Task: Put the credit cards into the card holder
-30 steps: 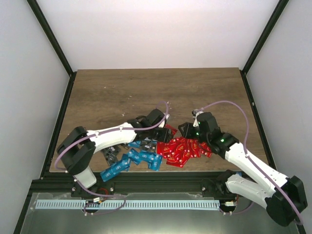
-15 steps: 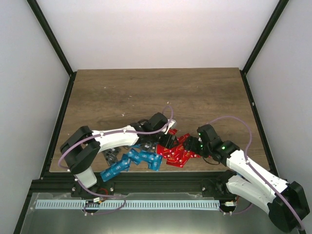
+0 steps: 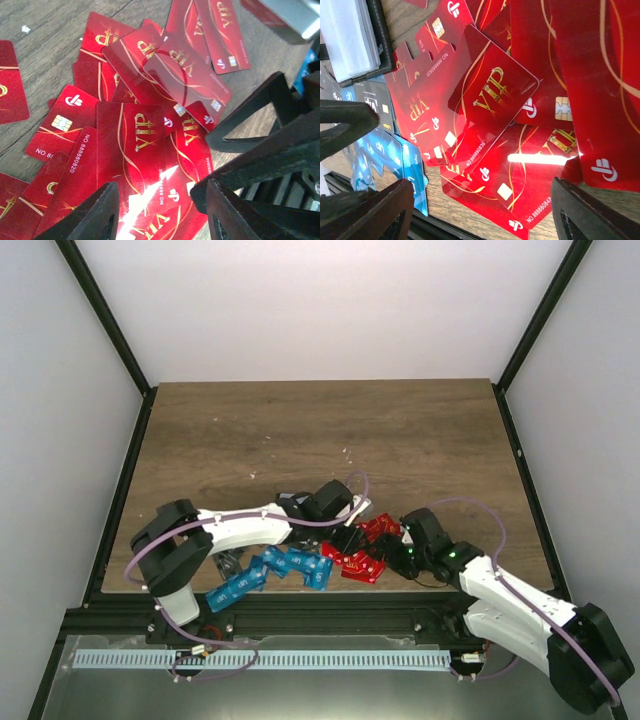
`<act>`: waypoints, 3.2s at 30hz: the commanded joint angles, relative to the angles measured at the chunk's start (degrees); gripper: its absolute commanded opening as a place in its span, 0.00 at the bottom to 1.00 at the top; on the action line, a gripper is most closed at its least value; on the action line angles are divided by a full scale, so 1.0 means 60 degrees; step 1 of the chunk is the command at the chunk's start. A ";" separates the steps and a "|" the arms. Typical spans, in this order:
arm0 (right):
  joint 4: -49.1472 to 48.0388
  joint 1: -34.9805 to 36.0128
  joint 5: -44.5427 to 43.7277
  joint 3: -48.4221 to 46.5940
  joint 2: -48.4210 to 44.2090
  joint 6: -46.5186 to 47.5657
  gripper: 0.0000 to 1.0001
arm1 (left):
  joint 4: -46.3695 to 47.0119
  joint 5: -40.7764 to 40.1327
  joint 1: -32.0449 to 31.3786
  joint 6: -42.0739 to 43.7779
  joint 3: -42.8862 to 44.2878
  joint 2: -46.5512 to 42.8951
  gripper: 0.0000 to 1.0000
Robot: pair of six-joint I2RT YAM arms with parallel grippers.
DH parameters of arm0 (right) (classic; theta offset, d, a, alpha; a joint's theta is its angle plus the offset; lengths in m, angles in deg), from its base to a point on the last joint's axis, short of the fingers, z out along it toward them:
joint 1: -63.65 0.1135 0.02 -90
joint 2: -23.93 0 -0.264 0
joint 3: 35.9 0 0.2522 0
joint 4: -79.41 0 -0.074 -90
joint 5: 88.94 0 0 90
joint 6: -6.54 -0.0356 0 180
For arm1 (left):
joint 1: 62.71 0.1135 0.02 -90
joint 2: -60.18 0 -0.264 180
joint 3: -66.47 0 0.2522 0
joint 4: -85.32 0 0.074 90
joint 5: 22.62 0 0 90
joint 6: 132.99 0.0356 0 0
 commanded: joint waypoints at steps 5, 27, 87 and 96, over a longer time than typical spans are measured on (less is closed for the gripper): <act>-0.1669 -0.0067 0.0176 0.0720 -0.0557 -0.1120 0.74 | 0.0417 -0.0094 0.0015 -0.0176 0.0262 0.0904 0.47; -0.3748 -0.0067 -0.0071 0.2020 -0.0187 -0.2759 0.65 | 0.0507 0.0459 0.0098 -0.0935 -0.0468 0.1589 0.48; 0.1857 0.0153 0.0068 0.0505 -0.1102 -0.0158 0.60 | -0.0012 -0.1589 0.0050 -0.1768 -0.3125 -0.2757 0.63; 0.2698 0.0199 -0.1248 -0.0059 -0.1266 -0.0564 0.66 | -0.0565 -0.2478 -0.0481 0.0102 -0.1142 -0.1426 0.73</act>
